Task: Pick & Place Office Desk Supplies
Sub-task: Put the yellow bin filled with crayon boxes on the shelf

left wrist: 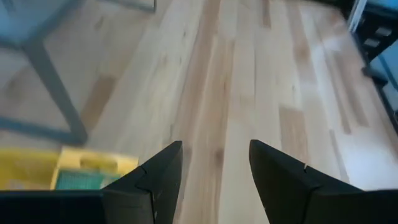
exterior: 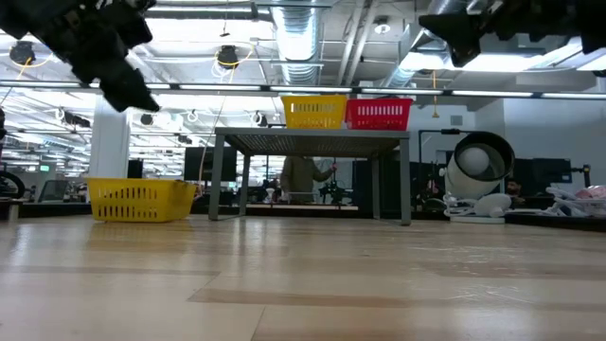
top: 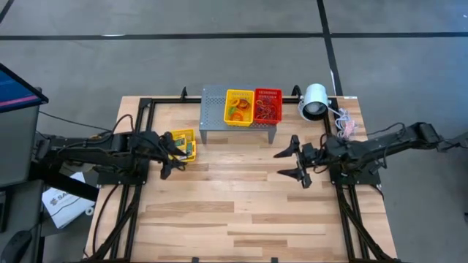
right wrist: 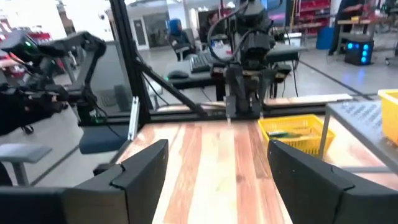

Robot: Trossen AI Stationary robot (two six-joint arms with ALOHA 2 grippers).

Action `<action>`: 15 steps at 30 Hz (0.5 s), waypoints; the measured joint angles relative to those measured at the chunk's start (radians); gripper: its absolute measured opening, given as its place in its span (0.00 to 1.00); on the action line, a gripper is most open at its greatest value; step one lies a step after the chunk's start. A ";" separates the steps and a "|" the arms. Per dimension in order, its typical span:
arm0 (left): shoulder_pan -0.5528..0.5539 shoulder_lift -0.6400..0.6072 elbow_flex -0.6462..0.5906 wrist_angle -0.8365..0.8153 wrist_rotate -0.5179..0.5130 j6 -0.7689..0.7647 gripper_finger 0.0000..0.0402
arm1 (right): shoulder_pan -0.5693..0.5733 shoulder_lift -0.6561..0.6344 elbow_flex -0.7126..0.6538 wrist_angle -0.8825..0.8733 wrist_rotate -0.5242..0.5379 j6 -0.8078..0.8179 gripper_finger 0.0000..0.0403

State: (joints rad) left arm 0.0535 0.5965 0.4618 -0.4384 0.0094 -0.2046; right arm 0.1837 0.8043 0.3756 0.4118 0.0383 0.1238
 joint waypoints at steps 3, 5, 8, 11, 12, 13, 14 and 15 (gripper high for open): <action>-0.011 0.018 0.014 -0.090 -0.008 -0.025 0.45 | 0.000 0.027 0.000 0.001 0.000 0.000 0.67; -0.018 0.046 0.036 -0.146 -0.028 -0.061 0.45 | 0.000 0.043 0.000 0.003 0.000 0.000 0.67; -0.029 0.108 0.075 -0.164 -0.038 -0.092 0.45 | -0.001 0.062 0.000 0.017 0.000 0.000 0.67; -0.037 0.200 0.126 -0.198 -0.040 -0.091 0.45 | 0.000 0.077 0.000 0.026 0.000 0.000 0.67; -0.038 0.234 0.143 -0.227 -0.046 -0.089 0.45 | -0.001 0.082 0.000 0.031 0.000 0.000 0.67; -0.039 0.271 0.160 -0.253 -0.053 -0.085 0.45 | -0.001 0.085 0.000 0.031 0.000 0.000 0.67; -0.039 0.308 0.174 -0.272 -0.057 -0.085 0.45 | -0.001 0.086 0.000 0.028 0.000 0.000 0.67; -0.039 0.343 0.186 -0.298 -0.059 -0.087 0.45 | -0.001 0.086 0.000 0.030 0.000 0.000 0.67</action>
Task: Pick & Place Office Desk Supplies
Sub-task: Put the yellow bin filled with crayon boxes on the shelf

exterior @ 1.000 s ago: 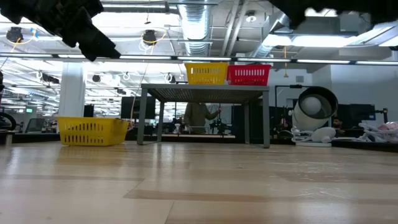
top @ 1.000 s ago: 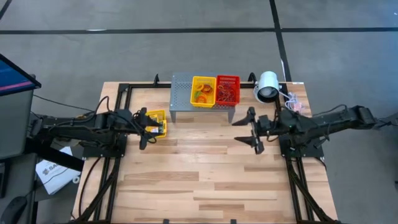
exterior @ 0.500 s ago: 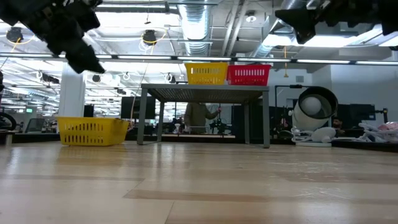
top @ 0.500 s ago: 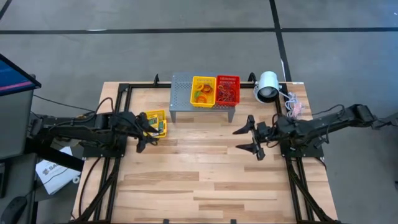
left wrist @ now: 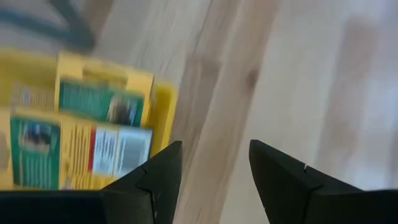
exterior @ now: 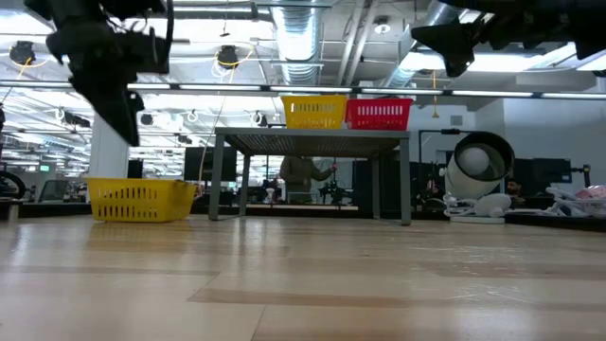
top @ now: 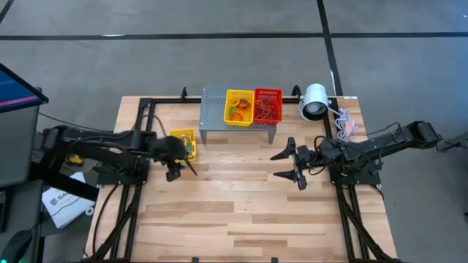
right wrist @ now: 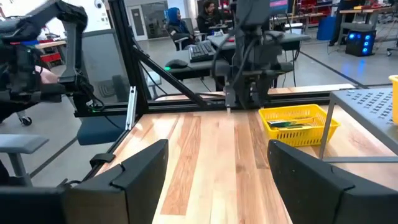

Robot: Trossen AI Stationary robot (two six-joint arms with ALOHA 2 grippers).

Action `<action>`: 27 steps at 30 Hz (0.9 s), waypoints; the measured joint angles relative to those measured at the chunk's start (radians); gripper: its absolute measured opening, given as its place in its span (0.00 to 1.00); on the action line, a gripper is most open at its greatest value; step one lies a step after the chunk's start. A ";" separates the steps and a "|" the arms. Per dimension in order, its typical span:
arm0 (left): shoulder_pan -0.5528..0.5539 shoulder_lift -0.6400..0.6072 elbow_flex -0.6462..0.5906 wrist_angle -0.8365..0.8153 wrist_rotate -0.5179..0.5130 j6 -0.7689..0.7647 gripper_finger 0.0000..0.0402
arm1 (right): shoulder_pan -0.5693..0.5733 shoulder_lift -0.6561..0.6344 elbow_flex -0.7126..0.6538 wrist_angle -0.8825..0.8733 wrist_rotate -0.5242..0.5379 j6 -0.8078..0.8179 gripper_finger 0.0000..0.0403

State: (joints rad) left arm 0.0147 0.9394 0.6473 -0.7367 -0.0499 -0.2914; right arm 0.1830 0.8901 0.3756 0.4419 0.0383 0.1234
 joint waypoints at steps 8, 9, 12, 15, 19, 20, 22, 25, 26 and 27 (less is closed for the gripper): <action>0.000 0.194 0.033 -0.048 -0.003 -0.001 0.45 | 0.000 0.000 0.000 0.000 0.000 0.000 0.67; 0.000 0.203 0.033 -0.050 -0.003 0.000 0.45 | 0.000 0.000 0.000 0.000 0.000 0.000 0.67; 0.001 0.219 0.033 -0.051 -0.016 0.001 0.45 | 0.000 0.000 0.000 0.000 0.000 -0.001 0.67; 0.000 0.221 0.033 -0.052 -0.044 0.001 0.45 | 0.000 0.000 0.000 0.000 0.000 -0.002 0.67; 0.002 0.221 0.033 -0.058 -0.086 -0.005 0.45 | 0.000 0.000 0.000 0.000 0.000 -0.002 0.67; 0.005 0.221 0.033 -0.057 -0.086 -0.005 0.45 | 0.000 0.000 0.000 0.000 0.000 -0.002 0.67; 0.011 0.221 0.033 -0.057 -0.086 -0.005 0.45 | 0.000 0.000 0.000 0.000 0.000 -0.002 0.67; 0.015 0.221 0.033 -0.058 -0.087 -0.005 0.45 | 0.000 0.000 0.000 0.000 0.000 -0.002 0.67; 0.014 0.221 0.033 -0.057 -0.089 -0.005 0.45 | 0.000 0.000 0.000 0.000 0.000 -0.002 0.67; 0.014 0.221 0.033 -0.057 -0.090 -0.005 0.45 | 0.000 0.000 0.000 0.000 -0.001 -0.002 0.67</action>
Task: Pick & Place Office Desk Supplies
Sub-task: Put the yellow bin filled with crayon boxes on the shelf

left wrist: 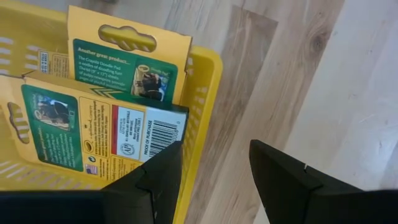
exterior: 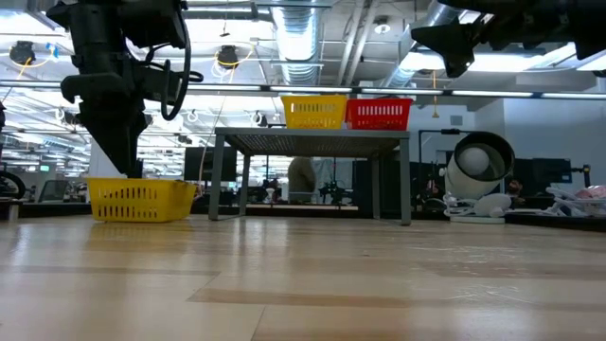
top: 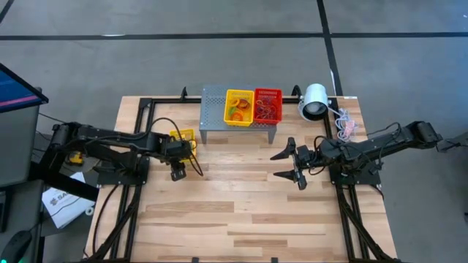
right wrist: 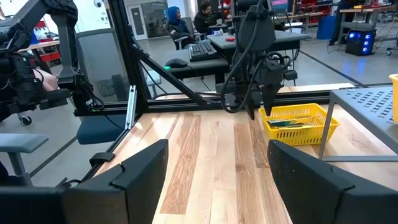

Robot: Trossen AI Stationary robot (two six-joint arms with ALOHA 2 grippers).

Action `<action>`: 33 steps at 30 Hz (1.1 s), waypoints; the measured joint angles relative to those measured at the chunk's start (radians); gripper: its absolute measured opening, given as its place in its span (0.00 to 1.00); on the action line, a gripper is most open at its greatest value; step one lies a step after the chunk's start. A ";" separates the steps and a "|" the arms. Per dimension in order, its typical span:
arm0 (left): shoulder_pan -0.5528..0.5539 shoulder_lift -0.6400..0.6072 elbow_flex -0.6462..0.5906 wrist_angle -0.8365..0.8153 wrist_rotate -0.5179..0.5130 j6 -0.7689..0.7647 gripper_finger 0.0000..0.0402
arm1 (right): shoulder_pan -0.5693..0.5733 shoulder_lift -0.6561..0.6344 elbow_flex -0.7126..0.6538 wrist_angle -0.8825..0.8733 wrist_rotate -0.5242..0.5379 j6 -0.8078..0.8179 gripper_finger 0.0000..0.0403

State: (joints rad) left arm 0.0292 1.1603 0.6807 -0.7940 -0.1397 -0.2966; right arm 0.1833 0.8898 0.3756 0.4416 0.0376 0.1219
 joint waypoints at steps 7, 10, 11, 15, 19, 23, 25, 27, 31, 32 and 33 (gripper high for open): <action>0.000 0.000 0.000 0.000 0.001 0.000 0.45 | 0.000 0.000 0.000 0.000 0.000 0.000 0.67; 0.000 0.001 0.000 0.000 0.011 0.000 0.45 | 0.000 0.000 0.000 0.000 0.000 0.000 0.67; 0.000 0.008 0.000 0.002 0.013 0.000 0.45 | 0.000 0.000 0.000 0.000 0.000 0.000 0.67; 0.000 0.063 0.000 0.003 0.016 0.000 0.45 | 0.000 0.000 0.000 0.000 0.000 0.000 0.67; 0.000 0.135 0.000 0.007 0.022 0.000 0.45 | 0.000 0.000 0.000 -0.005 0.000 0.001 0.67; 0.000 0.166 0.000 0.008 0.024 0.000 0.45 | 0.000 0.000 0.000 -0.006 0.000 0.002 0.67; 0.000 0.168 0.000 0.008 0.024 0.000 0.45 | 0.000 0.000 0.000 -0.007 0.000 0.002 0.67; 0.000 0.167 0.000 0.008 0.025 0.000 0.45 | 0.000 0.000 0.000 -0.007 0.000 0.002 0.67; 0.000 0.167 0.000 0.008 0.024 0.001 0.41 | 0.000 0.000 0.000 -0.007 0.000 0.002 0.67; 0.000 0.167 0.000 0.008 0.024 0.001 0.39 | 0.000 0.000 0.000 -0.007 0.000 0.001 0.67; 0.000 0.167 0.000 0.008 0.024 0.001 0.36 | 0.000 0.000 0.000 -0.007 0.000 0.001 0.67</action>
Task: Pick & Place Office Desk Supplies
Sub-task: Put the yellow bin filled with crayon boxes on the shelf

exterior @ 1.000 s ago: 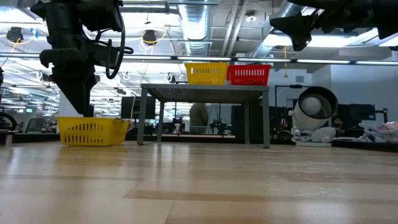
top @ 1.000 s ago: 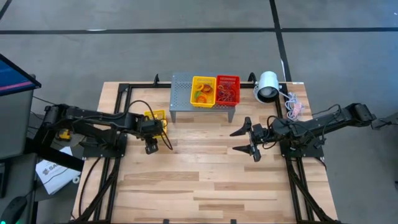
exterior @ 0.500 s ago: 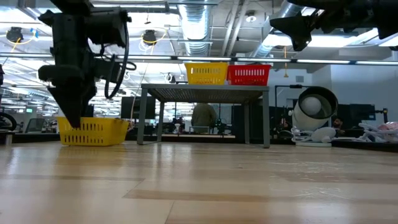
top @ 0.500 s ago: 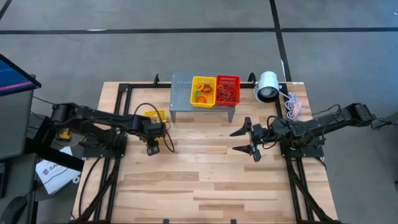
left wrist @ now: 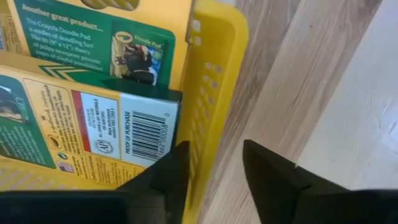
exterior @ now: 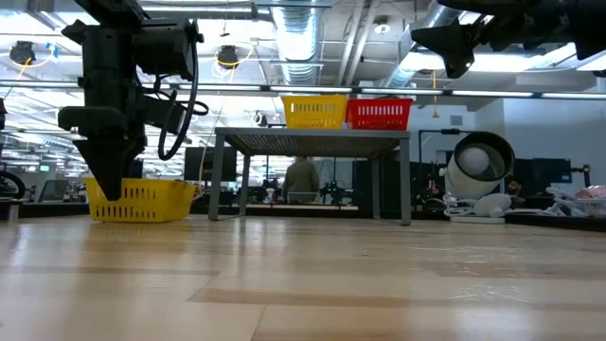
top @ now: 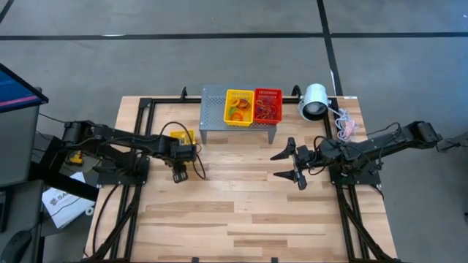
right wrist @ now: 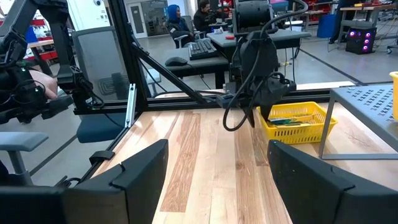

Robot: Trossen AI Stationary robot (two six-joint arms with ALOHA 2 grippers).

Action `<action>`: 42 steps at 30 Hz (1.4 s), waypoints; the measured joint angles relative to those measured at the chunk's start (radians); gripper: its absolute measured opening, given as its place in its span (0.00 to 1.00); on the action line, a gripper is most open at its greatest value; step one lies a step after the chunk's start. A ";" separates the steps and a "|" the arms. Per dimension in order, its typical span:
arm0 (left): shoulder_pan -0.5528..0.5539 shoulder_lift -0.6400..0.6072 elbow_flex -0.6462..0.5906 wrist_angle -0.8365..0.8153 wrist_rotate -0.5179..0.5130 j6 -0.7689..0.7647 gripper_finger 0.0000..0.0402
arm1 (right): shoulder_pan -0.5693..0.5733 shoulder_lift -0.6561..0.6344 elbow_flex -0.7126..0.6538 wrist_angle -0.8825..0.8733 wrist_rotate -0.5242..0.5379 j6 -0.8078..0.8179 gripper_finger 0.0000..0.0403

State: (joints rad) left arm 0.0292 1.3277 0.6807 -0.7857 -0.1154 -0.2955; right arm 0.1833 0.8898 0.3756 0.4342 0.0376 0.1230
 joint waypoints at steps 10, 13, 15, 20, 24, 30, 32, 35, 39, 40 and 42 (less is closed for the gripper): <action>0.000 -0.001 0.000 0.000 0.000 0.004 0.06 | 0.000 0.000 0.000 0.000 0.000 -0.002 0.67; 0.000 -0.001 0.000 0.002 0.014 0.009 0.02 | 0.000 0.000 0.000 0.000 0.000 -0.002 0.67; 0.000 -0.001 0.000 0.001 0.022 0.010 0.02 | 0.000 0.000 0.000 0.000 0.000 -0.002 0.67; 0.000 -0.001 0.008 -0.013 0.030 0.010 0.01 | 0.000 0.000 0.000 0.000 0.000 -0.002 0.67; 0.000 -0.001 0.055 -0.065 0.034 0.010 0.01 | 0.000 0.000 0.000 0.000 0.000 -0.001 0.67; 0.000 -0.001 0.126 -0.105 0.019 0.026 0.01 | 0.000 0.000 0.000 0.000 0.000 0.001 0.67; 0.000 -0.001 0.146 -0.119 0.019 0.026 0.01 | 0.000 0.000 0.000 0.000 0.000 0.001 0.67; 0.000 -0.001 0.167 -0.157 0.018 0.026 0.01 | 0.000 0.000 0.000 0.000 0.000 0.001 0.67; 0.000 -0.006 0.184 -0.194 0.013 0.024 0.01 | 0.000 0.000 0.000 0.000 0.000 0.001 0.67; 0.000 -0.012 0.187 -0.207 0.006 0.021 0.01 | 0.000 0.000 0.000 0.000 0.000 0.001 0.67; 0.000 -0.017 0.193 -0.226 -0.015 0.006 0.01 | 0.000 0.000 0.000 0.000 0.000 0.001 0.67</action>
State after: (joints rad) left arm 0.0292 1.3106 0.8740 -1.0121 -0.1307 -0.2894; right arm 0.1831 0.8894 0.3756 0.4339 0.0372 0.1242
